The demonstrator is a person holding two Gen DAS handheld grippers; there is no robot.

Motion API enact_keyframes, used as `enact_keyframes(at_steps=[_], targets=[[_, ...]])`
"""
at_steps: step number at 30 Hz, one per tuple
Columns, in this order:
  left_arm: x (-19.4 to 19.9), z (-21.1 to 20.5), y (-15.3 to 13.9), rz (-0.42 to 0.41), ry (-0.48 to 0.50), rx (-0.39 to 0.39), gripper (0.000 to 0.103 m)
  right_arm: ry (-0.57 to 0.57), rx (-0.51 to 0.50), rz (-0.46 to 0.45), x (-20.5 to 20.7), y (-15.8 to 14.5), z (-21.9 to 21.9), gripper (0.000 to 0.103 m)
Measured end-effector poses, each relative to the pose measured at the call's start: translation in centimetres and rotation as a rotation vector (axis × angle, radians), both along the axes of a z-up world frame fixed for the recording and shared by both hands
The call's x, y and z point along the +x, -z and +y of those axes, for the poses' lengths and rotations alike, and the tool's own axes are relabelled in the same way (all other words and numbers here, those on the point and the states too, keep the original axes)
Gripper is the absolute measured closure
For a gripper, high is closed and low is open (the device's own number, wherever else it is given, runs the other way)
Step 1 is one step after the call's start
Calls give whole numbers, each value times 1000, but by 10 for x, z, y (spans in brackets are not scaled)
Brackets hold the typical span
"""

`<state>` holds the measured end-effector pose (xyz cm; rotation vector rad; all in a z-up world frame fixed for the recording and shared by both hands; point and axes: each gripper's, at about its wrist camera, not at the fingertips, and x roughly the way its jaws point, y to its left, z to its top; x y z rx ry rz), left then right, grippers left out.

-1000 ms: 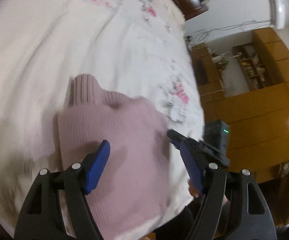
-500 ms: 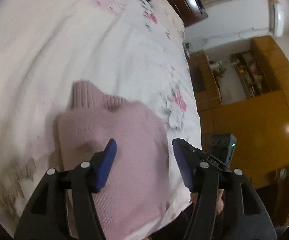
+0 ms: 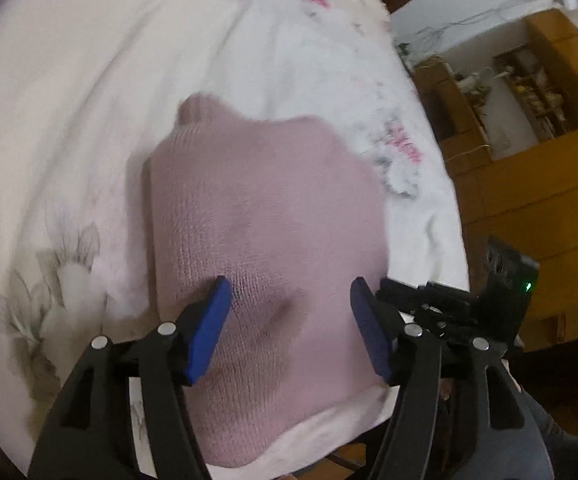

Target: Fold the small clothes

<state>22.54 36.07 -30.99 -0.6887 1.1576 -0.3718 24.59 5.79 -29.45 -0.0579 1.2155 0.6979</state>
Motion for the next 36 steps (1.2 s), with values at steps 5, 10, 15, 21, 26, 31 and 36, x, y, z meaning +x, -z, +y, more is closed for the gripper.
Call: enact_keyframes(at_steps=[5,10,15,21,26,31,36], targets=[[-24,-7,-26,-40,32,-17,42,22,26,10,-15,-20,-3,89],[-48,-12,13,48,7,12,42,-31,-86,42,-44,8,5,92],[-70,-12,6,30,-12,0,43,-2,-83,9,-61,-1,-6,83],[-91,-23,30,78,-34,51,40,-40,-142,-18,-81,6,22,82],[-98,-37,12,61,-42,88,39,-12,-131,-20,-96,2,16,80],[-156,-43,-48,-17,-116,235,14,33,-68,-76,-132,-42,0,76],[-216,-58,-95,-57,-139,418,6,144,-91,-138,-179,-79,-8,12]])
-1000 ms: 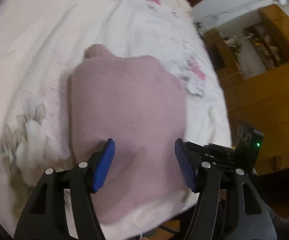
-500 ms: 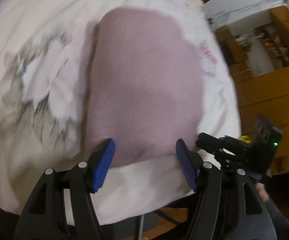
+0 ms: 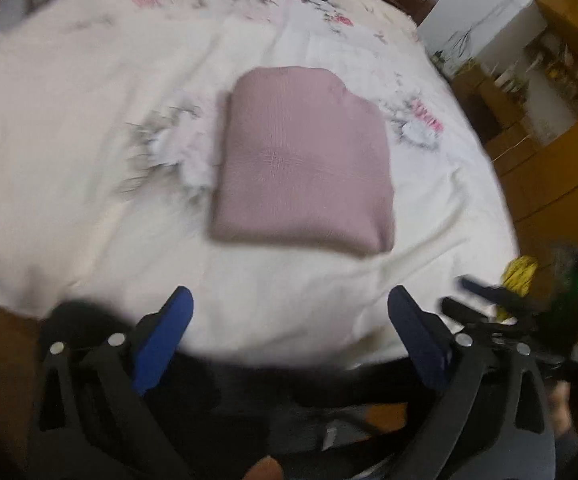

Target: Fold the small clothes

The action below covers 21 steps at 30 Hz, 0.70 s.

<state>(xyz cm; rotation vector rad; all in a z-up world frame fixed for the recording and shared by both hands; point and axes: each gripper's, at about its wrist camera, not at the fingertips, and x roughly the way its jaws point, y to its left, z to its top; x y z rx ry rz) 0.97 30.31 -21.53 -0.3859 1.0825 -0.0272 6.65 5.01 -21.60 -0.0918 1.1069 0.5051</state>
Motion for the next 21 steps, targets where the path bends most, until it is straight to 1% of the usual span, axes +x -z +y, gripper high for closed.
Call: enact_keyframes(at_steps=[2,3,5,7,8,10,13,14,15,16,17,18,20,21], targets=[[-20,-5,-16,-36,0,66,4,45,-43,-51,-19,-14,-1,3],[-29,-10,-27,-59,-3,114,3,69,-64,-74,-26,-20,-2,4],[-45,-19,-48,-91,-9,180,3,121,-120,-131,-41,-38,2,4],[-55,-25,-66,-103,-5,208,3,177,-193,-177,-49,-61,7,4],[-60,-26,-76,-107,-6,226,3,189,-211,-190,-52,-68,9,4],[-69,-25,-98,-124,-32,254,3,194,-203,-221,-60,-91,10,4],[-82,-20,-135,-177,-60,223,3,195,-155,-268,-74,-135,9,4],[-87,-21,-148,-191,-59,226,3,193,-149,-274,-77,-144,9,4],[-92,-23,-159,-201,-58,241,3,188,-149,-278,-80,-156,10,4],[-96,-26,-171,-208,-56,272,3,178,-148,-281,-81,-163,11,4],[-99,-28,-179,-211,-52,297,3,167,-139,-289,-85,-177,11,4],[-102,-31,-187,-216,-42,321,3,168,-137,-296,-89,-184,11,4],[-111,-35,-204,-242,-37,354,3,168,-135,-319,-98,-201,11,4],[-114,-36,-210,-252,-42,356,3,168,-141,-324,-101,-206,12,4]])
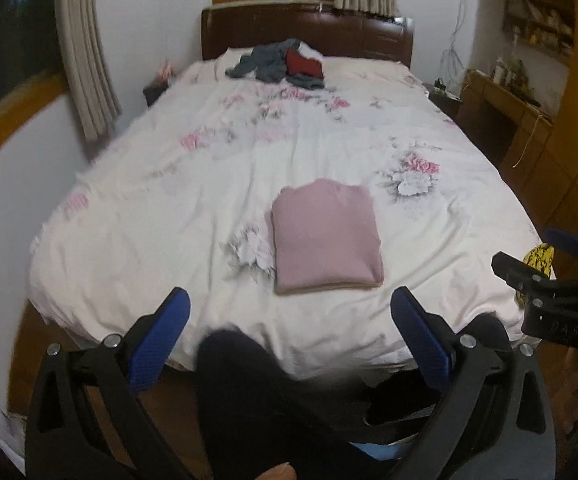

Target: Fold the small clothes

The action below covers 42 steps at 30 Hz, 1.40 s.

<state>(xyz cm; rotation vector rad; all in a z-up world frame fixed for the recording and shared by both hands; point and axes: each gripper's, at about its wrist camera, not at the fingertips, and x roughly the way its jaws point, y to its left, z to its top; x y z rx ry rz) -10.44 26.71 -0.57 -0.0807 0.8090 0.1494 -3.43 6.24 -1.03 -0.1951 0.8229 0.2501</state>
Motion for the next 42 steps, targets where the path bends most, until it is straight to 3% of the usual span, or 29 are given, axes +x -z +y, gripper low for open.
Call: enact_keyframes(at_steps=[5,11,30,42], targets=[[-7,-1,-8,15,15,-70,3,17,-11,-17,-9,-17,1,4],[1,-2,5,64,28,-70,3,24,-20,-10,-6,-20,4,4],[22,-7,17,85,39,-72,3,32,-9,46,14,3,3,4],[22,-10,19,90,38,-74,3,45,2,34,14,4,0,4]])
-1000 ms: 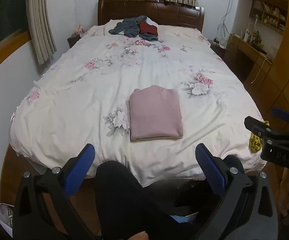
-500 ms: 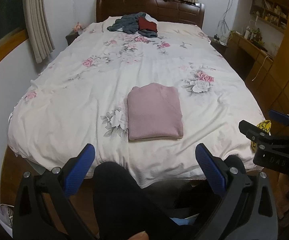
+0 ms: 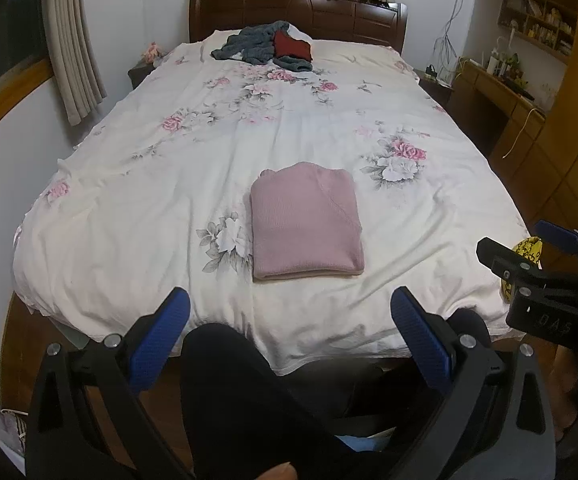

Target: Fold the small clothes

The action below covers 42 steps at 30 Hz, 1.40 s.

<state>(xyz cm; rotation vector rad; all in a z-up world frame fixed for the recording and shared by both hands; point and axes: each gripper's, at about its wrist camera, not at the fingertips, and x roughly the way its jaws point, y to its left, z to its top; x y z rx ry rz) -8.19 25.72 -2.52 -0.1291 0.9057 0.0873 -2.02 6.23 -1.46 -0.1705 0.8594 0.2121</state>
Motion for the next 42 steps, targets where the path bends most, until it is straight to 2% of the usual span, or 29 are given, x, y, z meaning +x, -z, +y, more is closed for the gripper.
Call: enact_keyframes(at_steps=[42], targets=[[8,2,9,17,-1,5,3,1,9,-2,6,3,4,4]])
